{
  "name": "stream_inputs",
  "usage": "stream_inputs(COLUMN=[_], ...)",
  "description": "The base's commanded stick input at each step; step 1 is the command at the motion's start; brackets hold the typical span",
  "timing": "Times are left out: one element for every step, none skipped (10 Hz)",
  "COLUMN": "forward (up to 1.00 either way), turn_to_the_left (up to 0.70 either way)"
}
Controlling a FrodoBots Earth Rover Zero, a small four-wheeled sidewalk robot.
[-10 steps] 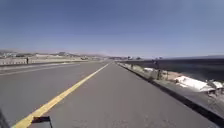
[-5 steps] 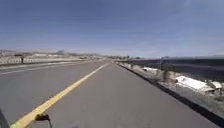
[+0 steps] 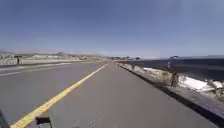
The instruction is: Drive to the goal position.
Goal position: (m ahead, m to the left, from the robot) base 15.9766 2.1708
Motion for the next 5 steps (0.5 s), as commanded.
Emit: stream_inputs(forward=[0.85, 0.85, 0.85, 0.85, 0.85], turn_to_the_left=[0.0, 0.0, 0.0, 0.0, 0.0])
